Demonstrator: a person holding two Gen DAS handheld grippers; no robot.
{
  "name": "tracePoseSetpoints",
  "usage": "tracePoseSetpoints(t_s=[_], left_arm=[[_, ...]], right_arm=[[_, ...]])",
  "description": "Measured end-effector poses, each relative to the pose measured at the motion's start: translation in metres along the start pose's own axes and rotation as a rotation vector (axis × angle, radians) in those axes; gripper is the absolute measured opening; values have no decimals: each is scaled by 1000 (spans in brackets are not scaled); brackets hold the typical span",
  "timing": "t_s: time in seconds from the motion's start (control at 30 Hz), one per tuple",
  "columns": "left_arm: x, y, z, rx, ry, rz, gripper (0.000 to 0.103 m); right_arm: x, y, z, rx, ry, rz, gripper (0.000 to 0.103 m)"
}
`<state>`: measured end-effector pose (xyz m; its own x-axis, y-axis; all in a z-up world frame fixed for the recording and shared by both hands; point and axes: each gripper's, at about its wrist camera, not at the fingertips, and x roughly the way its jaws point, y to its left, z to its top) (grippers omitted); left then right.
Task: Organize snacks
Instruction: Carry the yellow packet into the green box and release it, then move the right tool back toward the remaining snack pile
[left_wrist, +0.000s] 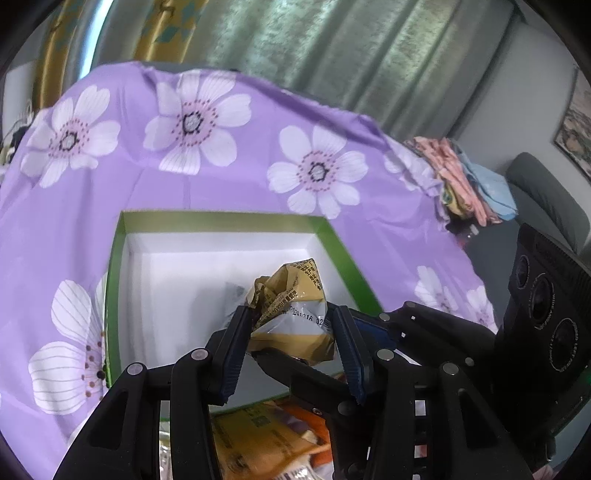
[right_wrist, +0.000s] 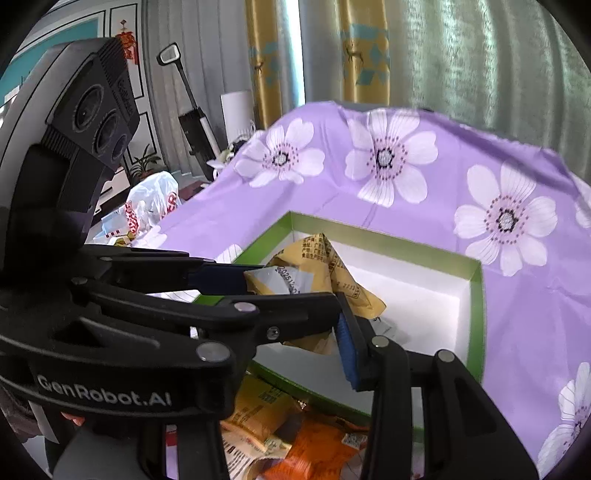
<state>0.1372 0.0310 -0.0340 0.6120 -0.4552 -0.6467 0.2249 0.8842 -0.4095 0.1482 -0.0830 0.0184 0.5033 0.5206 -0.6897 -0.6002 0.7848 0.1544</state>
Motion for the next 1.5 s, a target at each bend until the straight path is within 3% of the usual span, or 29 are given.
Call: tracePoseSetpoints(t_s=[0.2, 0.27, 0.33, 0.67, 0.73, 0.77, 1.5], left_arm=[[10, 8, -1, -18, 11, 59, 51], [8, 10, -2, -20, 8, 83, 71], [1, 11, -2, -20, -10, 106, 82], [-47, -5, -13, 37, -87, 194, 90], [-56, -10, -16, 52, -102, 205, 96], [-61, -13, -19, 56, -113, 217, 101], [-122, -28, -65, 47, -158, 233, 101]], right_arm=[[18, -3, -1, 9, 42, -12, 49], [16, -2, -1, 4, 39, -48, 56], [11, -2, -1, 8, 31, -83, 66], [-43, 10, -8, 12, -37, -293, 97], [-55, 12, -10, 21, -54, -317, 102], [-61, 14, -11, 25, -60, -327, 102], [-142, 43, -34, 69, -140, -344, 102]])
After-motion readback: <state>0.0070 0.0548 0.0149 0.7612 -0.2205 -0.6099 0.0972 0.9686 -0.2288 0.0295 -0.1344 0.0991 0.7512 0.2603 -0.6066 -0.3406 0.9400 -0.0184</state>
